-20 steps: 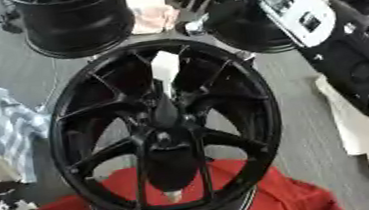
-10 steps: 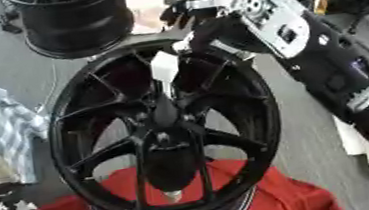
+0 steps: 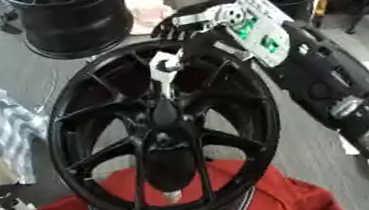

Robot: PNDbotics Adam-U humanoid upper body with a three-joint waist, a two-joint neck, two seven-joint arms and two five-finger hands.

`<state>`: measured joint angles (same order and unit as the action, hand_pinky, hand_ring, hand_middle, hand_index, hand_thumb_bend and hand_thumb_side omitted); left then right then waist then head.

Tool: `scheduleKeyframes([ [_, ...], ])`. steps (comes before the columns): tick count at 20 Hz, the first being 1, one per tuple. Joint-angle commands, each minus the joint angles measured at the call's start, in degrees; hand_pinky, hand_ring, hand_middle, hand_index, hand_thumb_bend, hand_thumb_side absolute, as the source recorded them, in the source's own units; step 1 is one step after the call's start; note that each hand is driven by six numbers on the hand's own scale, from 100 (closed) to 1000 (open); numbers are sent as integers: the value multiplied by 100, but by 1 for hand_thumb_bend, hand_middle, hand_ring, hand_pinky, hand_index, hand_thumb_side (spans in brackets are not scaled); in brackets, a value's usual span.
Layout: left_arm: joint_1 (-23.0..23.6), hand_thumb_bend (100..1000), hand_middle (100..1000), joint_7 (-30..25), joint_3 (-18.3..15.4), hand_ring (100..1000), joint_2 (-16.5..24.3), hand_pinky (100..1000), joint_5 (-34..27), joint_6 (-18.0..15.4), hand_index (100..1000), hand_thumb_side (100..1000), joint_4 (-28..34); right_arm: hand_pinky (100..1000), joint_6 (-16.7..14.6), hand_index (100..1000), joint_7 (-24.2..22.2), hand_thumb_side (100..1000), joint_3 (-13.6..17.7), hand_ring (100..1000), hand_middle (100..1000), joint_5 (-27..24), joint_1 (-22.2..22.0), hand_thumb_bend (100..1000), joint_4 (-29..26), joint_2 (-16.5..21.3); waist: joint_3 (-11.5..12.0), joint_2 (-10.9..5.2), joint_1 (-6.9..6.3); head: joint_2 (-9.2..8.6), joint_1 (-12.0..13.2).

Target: Pull the pin out of the wheel hub.

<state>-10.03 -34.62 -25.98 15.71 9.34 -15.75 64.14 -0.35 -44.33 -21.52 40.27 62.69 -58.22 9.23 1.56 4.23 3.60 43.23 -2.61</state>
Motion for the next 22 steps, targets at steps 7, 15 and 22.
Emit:
scheduleKeyframes([
  [7,-67,507,637,-33,18,671,115,689,-5,9,763,519,147,743,-88,881,-146,491,41,754,728,330,73,272,43,-65,20,-126,-51,-16,-24],
  [15,-73,508,638,-49,22,671,110,689,3,13,764,519,160,640,-205,798,222,373,39,598,581,425,37,178,20,-173,32,-124,-51,-16,-47],
  [22,-61,511,638,-59,25,671,116,689,17,13,764,520,153,597,-259,758,556,314,29,548,530,166,145,122,-252,-73,25,-139,-46,-10,-53],
])
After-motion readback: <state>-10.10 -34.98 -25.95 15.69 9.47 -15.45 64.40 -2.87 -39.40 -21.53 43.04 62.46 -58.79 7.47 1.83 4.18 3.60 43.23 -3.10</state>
